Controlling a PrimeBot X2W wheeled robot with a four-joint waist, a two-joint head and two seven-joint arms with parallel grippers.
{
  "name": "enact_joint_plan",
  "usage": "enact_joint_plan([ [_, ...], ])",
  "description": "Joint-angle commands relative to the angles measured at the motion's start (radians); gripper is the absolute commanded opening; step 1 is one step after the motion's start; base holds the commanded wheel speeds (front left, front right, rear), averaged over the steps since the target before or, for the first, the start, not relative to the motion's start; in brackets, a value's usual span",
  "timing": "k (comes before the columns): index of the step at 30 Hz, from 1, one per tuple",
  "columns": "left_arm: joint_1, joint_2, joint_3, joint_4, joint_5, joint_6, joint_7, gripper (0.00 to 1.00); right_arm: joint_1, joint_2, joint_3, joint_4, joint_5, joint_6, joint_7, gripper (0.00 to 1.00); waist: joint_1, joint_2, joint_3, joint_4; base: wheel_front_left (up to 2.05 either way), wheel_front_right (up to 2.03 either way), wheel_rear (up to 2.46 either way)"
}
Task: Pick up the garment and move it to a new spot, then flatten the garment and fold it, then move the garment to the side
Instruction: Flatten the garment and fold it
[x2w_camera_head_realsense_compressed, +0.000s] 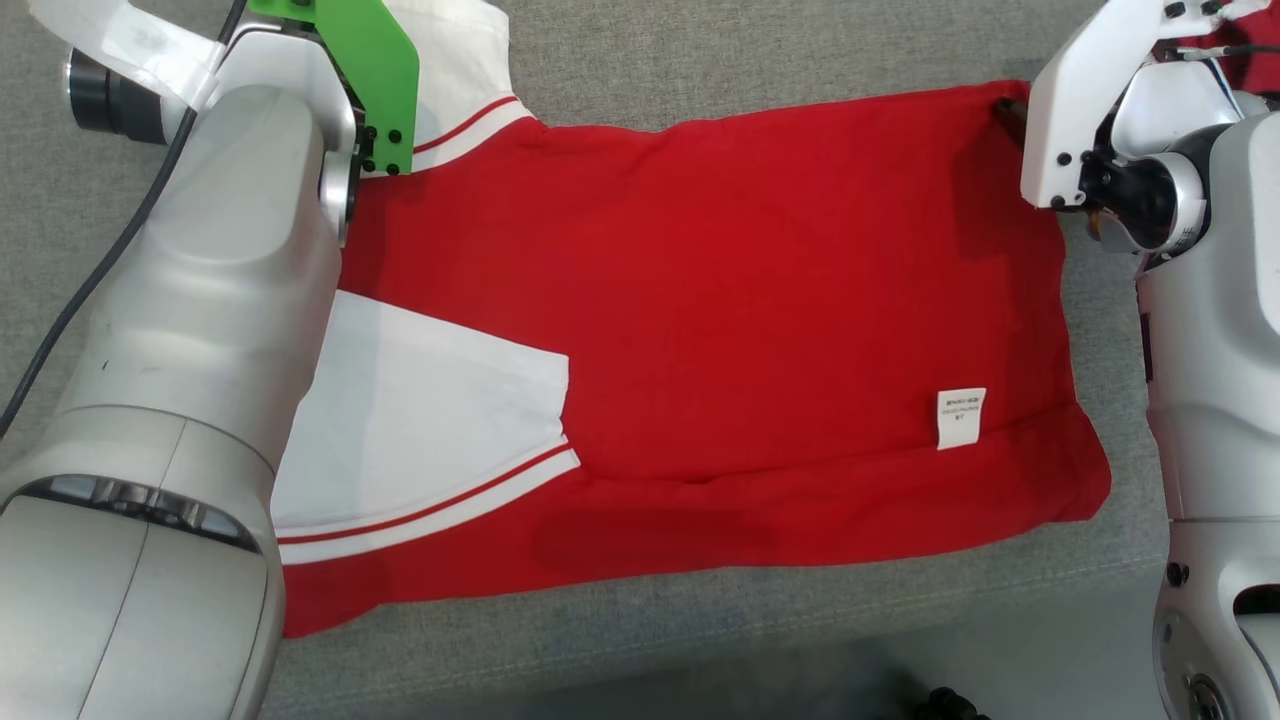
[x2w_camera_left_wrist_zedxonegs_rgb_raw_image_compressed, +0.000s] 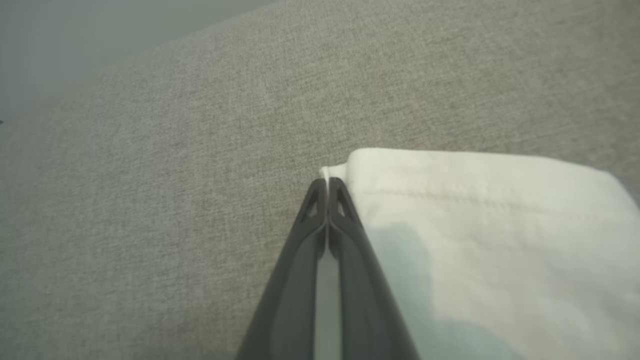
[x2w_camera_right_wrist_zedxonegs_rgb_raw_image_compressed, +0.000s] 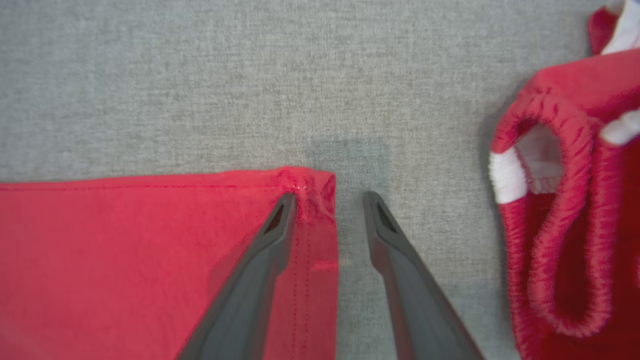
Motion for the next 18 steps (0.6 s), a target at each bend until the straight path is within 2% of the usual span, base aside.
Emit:
enact_joint_plan([
  [1,-0.003,0.001,-0.005,0.011,-0.011,-0.001,0.003,0.00,-0.013,-0.002,0.003,0.014,0.001,-0.001,-0.010,0.68,0.0001,0.0000,0.006,0.007,0.00,0.00,0.00],
  [2,-0.007,0.000,-0.007,0.010,-0.012,-0.003,0.003,0.00,-0.019,-0.005,0.003,0.020,0.002,-0.001,-0.017,0.67,0.0001,0.0000,0.011,0.010,0.00,0.00,0.00],
  [4,-0.011,-0.001,-0.010,0.010,-0.014,-0.006,-0.001,0.00,-0.028,-0.012,0.008,0.035,-0.007,-0.001,-0.031,0.48,0.0001,0.0000,0.017,0.014,0.00,0.00,0.00],
  [6,-0.009,-0.001,-0.014,0.011,-0.017,-0.009,-0.002,0.00,-0.030,-0.015,0.010,0.053,-0.013,-0.001,-0.039,0.38,0.0001,0.0000,0.021,0.017,0.00,0.00,0.00],
  [7,-0.007,-0.001,-0.015,0.012,-0.020,-0.010,-0.002,0.00,-0.030,-0.014,0.012,0.063,-0.012,-0.001,-0.039,0.29,0.0001,0.0000,0.022,0.017,0.00,0.00,0.00],
  [9,-0.003,-0.001,-0.017,0.014,-0.020,-0.012,0.000,0.00,-0.030,-0.014,0.011,0.076,-0.012,-0.002,-0.043,0.00,0.0001,0.0000,0.023,0.018,0.00,0.00,0.00],
  [18,-0.014,0.003,-0.023,0.019,-0.034,-0.016,0.004,0.00,-0.019,-0.037,0.016,0.085,-0.004,-0.002,-0.038,0.00,0.0001,0.0000,0.010,0.018,0.00,0.00,0.00],
])
